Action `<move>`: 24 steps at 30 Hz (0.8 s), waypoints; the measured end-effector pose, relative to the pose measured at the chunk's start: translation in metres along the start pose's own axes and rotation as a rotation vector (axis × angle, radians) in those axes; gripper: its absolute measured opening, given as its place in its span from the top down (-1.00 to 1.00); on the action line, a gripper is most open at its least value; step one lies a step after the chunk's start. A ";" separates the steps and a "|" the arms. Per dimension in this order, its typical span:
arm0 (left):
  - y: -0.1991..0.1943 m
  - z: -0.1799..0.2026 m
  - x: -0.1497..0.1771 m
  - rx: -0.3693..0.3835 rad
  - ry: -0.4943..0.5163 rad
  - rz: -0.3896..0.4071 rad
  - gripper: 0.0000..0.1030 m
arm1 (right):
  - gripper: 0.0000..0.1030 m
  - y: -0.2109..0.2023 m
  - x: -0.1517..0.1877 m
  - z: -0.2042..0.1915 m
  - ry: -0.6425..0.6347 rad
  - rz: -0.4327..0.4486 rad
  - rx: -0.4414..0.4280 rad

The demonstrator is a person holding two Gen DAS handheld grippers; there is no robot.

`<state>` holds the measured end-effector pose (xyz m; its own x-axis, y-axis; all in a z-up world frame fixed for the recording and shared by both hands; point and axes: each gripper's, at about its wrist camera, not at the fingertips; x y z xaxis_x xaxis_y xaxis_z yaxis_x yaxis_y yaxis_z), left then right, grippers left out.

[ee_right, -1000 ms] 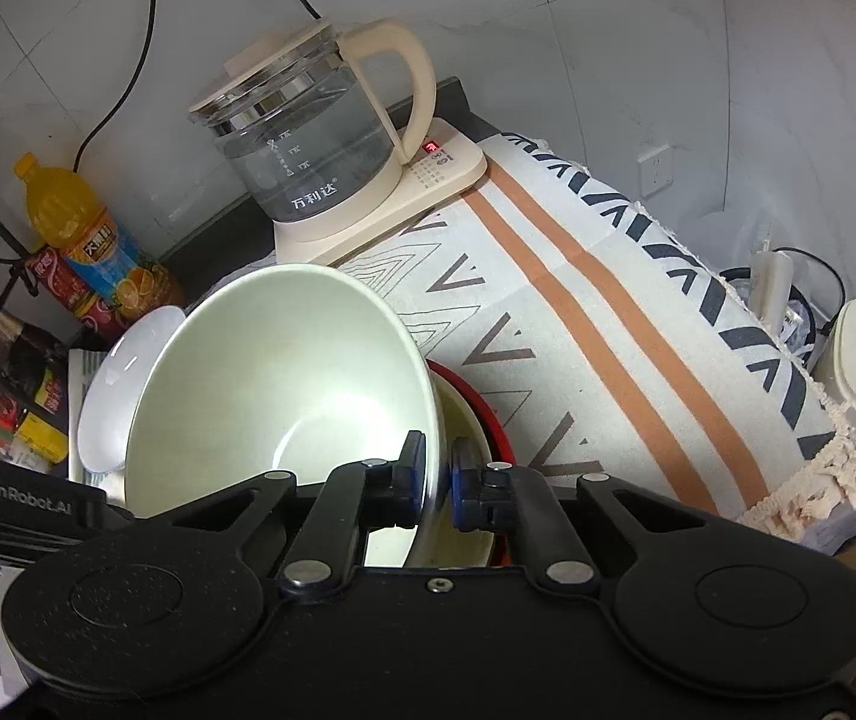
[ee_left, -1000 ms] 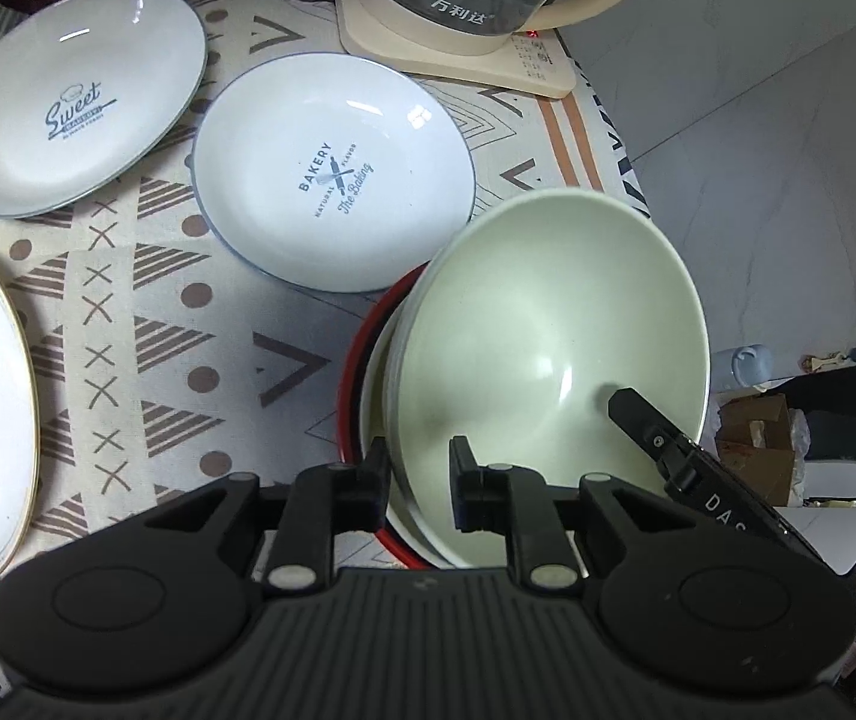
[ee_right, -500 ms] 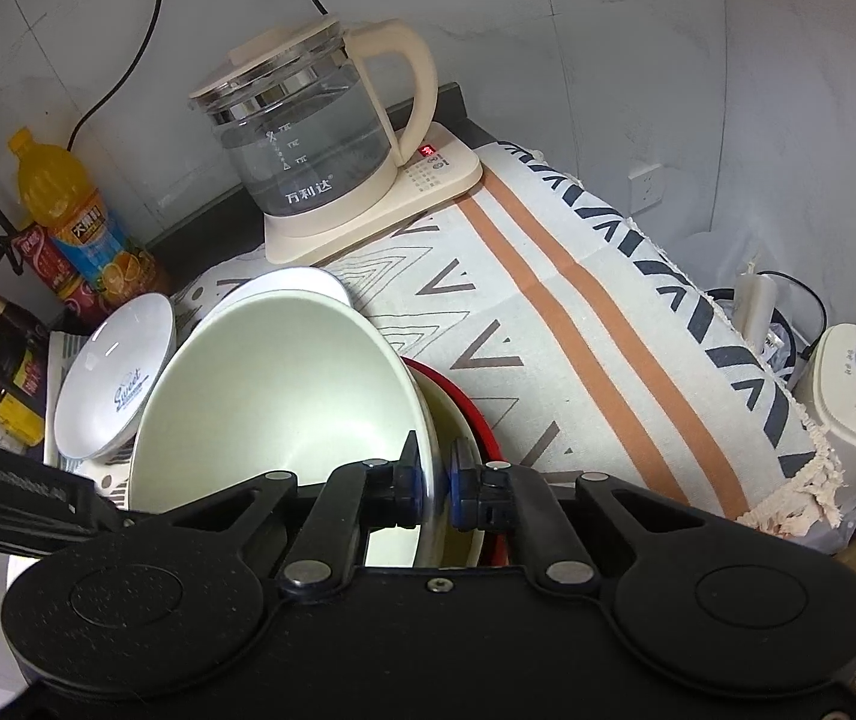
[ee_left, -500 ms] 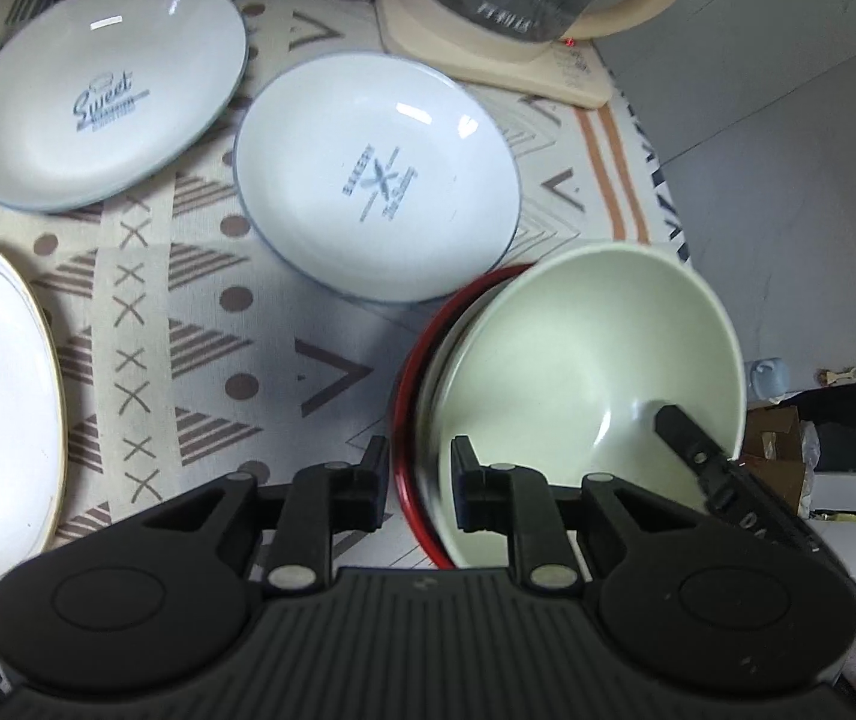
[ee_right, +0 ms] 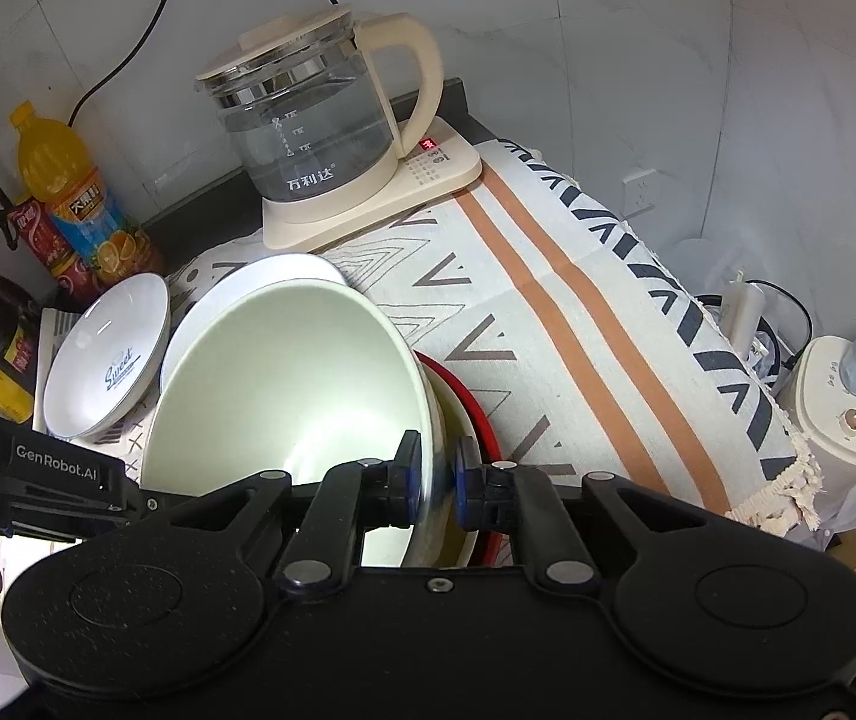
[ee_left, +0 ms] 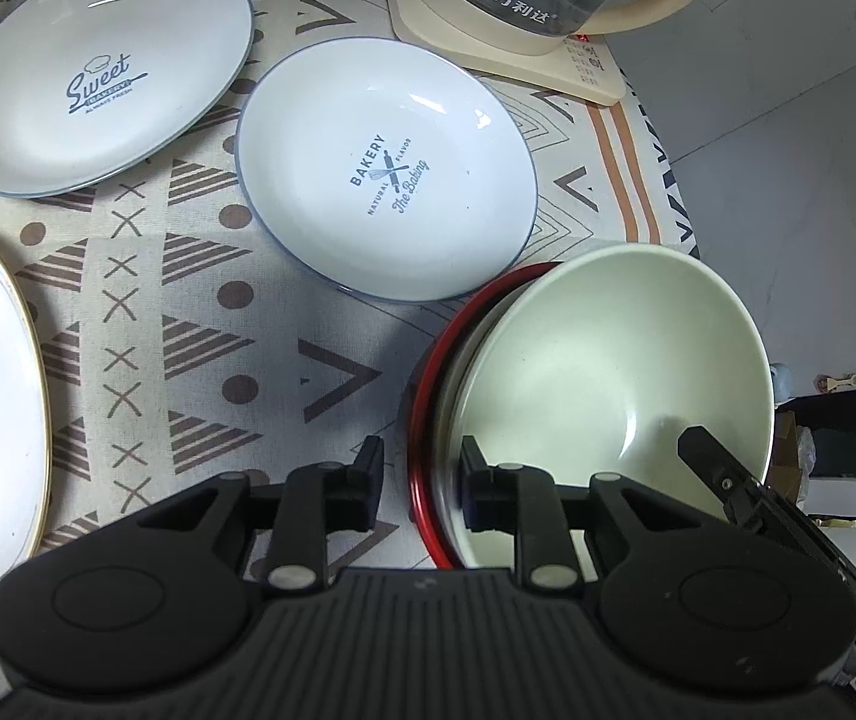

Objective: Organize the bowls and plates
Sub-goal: 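Lower the smaller bowl onto the stack and open both grippers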

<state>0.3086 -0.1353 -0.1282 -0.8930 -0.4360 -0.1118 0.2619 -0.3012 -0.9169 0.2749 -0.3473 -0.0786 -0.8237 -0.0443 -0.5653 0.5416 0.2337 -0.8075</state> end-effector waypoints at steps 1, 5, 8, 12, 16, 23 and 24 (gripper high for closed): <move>0.000 0.000 0.000 0.001 0.001 0.001 0.56 | 0.76 -0.001 0.000 0.000 0.001 -0.002 0.000; 0.001 -0.001 -0.001 0.005 0.003 0.002 0.55 | 0.73 -0.007 0.001 0.001 0.005 -0.002 0.009; -0.001 0.001 -0.001 0.012 0.011 0.016 0.50 | 0.72 -0.013 0.002 0.006 0.020 0.003 0.010; 0.001 0.001 -0.003 0.008 0.014 0.009 0.50 | 0.79 -0.015 0.005 0.011 0.033 0.004 0.013; -0.001 0.001 -0.004 0.008 0.012 0.010 0.50 | 0.93 -0.018 0.007 0.011 0.041 0.023 0.005; -0.011 -0.001 -0.005 0.020 0.008 0.029 0.50 | 0.94 -0.016 0.005 0.011 0.045 0.030 0.014; -0.012 -0.002 -0.005 0.022 0.008 0.033 0.50 | 0.94 -0.016 0.005 0.011 0.045 0.027 0.014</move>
<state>0.3094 -0.1281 -0.1172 -0.8867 -0.4392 -0.1446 0.2988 -0.3057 -0.9040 0.2636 -0.3618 -0.0703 -0.8152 0.0055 -0.5791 0.5659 0.2202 -0.7945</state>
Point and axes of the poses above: each gripper's, at about its wrist camera, not at the fingertips, and y roughly the way its jaws point, z to its right, x to its underside, and after that the axes turned 5 degrees about -y, right-handed
